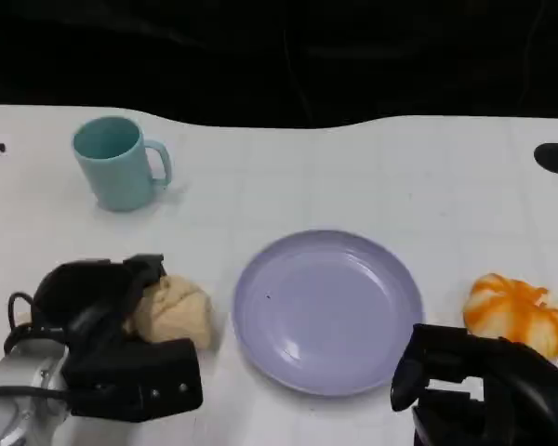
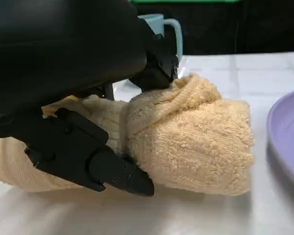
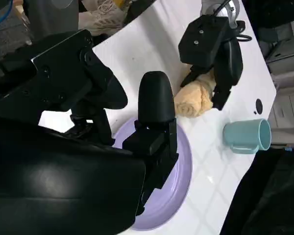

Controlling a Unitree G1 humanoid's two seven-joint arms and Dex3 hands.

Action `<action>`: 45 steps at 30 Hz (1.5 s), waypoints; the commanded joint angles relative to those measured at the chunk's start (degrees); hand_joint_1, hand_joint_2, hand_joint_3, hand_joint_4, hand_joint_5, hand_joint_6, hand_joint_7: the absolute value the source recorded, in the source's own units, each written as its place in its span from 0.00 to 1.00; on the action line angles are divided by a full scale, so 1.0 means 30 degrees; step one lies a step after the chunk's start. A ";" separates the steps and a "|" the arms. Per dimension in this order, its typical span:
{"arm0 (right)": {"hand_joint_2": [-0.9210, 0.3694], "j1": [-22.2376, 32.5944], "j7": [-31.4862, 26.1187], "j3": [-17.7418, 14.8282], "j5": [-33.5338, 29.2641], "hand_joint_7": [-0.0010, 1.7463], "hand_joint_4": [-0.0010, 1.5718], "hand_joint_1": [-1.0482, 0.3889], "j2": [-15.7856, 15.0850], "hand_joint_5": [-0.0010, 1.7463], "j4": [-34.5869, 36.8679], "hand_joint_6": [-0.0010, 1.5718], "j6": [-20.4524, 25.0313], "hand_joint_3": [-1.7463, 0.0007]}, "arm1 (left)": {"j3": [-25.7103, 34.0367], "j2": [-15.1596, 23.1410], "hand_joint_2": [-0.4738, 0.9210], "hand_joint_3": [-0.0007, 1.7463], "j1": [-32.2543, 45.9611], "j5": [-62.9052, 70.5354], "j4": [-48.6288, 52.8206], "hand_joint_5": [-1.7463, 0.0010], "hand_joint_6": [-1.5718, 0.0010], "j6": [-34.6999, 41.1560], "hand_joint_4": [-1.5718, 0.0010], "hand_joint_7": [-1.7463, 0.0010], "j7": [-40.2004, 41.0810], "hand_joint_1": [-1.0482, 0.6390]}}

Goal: Grasp the towel on the left side of the plate with the left hand and place it into the plate.

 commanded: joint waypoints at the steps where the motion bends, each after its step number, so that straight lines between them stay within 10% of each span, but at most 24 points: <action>1: 0.36 0.0006 -0.0076 -0.0216 0.0061 0.88 0.47 0.68 -0.0123 1.00 -0.0300 0.43 0.0107 0.25 | 0.0729 0.0024 0.96 0.18 0.0049 -0.0457 -0.1279 0.00 0.62 0.0087 0.47 0.00 0.0745 0.50; 9: 0.36 0.0013 0.0123 -0.0377 0.0155 0.88 0.47 0.67 -0.0167 1.00 -0.0085 0.43 -0.0108 0.24 | 0.1772 -0.0667 0.68 0.63 0.0819 -0.1123 -0.5265 0.00 0.60 0.0971 0.44 0.00 0.0291 0.51; 39: 0.33 0.0441 0.0590 -0.0803 0.0295 0.88 0.48 0.68 -0.0363 1.00 -0.0262 0.43 -0.0333 0.26 | -0.2572 -0.5870 0.68 0.61 -0.1407 0.0398 -0.8801 0.00 0.56 0.4612 0.43 0.06 -0.5282 0.49; 42: 0.34 0.0415 0.0557 -0.0799 0.0324 0.88 0.48 0.68 -0.0380 1.00 -0.0315 0.43 -0.0218 0.26 | -0.2814 -0.5911 0.79 0.47 -0.1862 -0.0065 -0.8843 0.08 0.49 0.5466 0.54 0.47 -0.7430 0.48; 45: 0.34 0.0416 0.0552 -0.0808 0.0381 0.88 0.47 0.68 -0.0418 1.00 -0.0354 0.43 -0.0267 0.25 | -0.3076 -0.5680 0.95 0.18 -0.1952 0.0109 -0.9274 0.38 0.51 0.6056 0.62 0.86 -0.8676 0.45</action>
